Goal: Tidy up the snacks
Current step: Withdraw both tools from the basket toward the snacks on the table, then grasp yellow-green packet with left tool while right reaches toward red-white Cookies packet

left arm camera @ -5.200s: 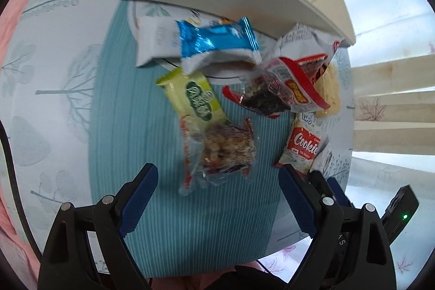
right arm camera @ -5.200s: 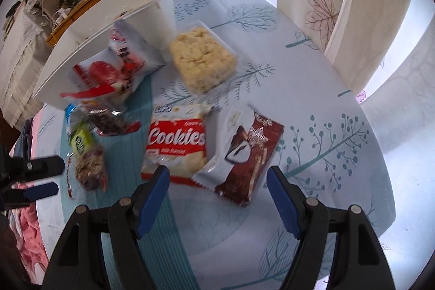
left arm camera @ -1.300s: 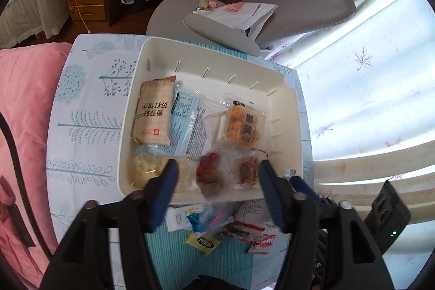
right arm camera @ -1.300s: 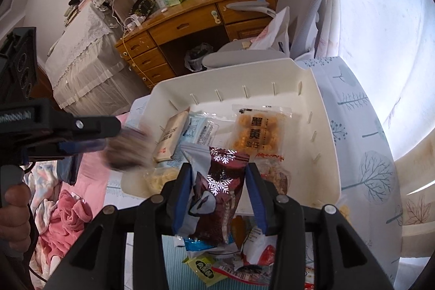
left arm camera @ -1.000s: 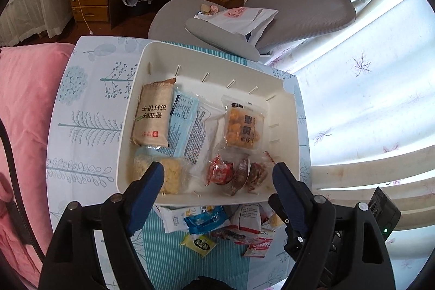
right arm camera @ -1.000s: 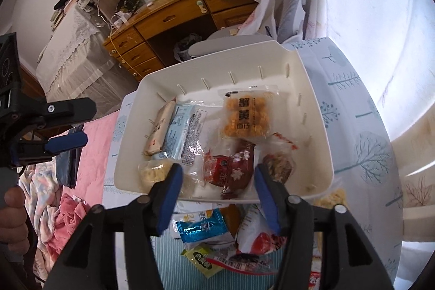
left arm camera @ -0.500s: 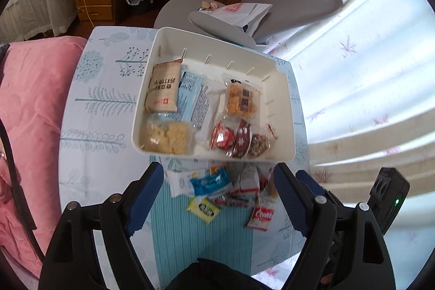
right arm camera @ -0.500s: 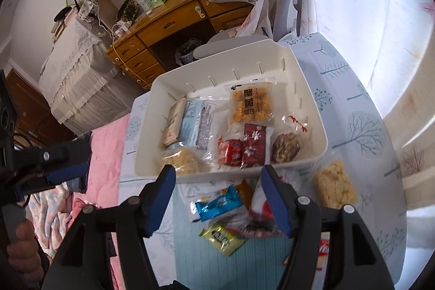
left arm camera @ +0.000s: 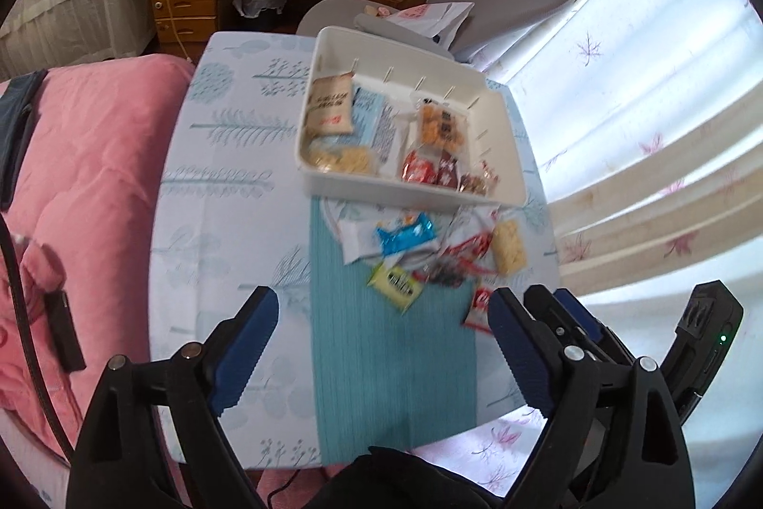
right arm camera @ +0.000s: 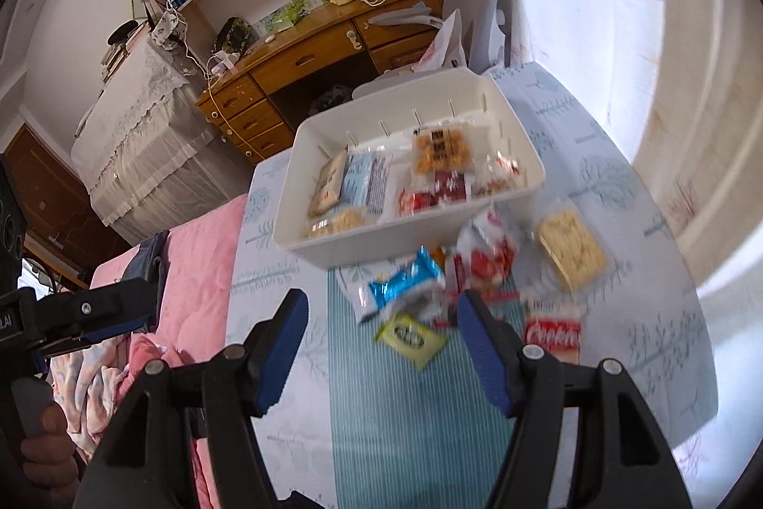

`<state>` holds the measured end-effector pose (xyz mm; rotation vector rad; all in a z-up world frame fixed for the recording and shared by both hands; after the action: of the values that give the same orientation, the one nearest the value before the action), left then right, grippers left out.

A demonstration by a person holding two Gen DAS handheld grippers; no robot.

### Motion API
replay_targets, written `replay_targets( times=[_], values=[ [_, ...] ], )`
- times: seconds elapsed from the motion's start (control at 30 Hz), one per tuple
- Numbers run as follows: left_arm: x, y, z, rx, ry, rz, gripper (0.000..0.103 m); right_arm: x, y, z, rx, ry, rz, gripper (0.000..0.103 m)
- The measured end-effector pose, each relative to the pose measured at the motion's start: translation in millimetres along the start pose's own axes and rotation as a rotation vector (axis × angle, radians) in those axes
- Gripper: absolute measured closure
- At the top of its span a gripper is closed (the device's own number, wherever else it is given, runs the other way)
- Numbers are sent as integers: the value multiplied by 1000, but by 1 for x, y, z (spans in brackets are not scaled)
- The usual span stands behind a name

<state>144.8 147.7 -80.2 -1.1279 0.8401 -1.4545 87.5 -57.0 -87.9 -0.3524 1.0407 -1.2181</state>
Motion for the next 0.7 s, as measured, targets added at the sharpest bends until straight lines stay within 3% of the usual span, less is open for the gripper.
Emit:
replay_targets(
  times=[0.4,0.57,0.7],
  values=[
    [-25,-6,-63,46,36,43,14,5,-18,-77,-13,50,-8,37],
    [-25,9,-78,13,-9,0,14,23,-17,-88,-8,43,-41,37],
    [-15,27,-86,-22,-25,18,14,39,-13,-90,-9,-7,-67,37]
  ],
)
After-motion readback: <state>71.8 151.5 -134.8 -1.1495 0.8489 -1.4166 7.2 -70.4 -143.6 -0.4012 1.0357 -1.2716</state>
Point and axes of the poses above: each gripper's, at about its wrist camera, not at the fingertips, and y roughly the way its jaws point, x to its right, z to its top, the point moved 4 cm from there along y, roughly the way its jaws point, and after that the axes turned 9 degrees about z, right-handed, at the moved point
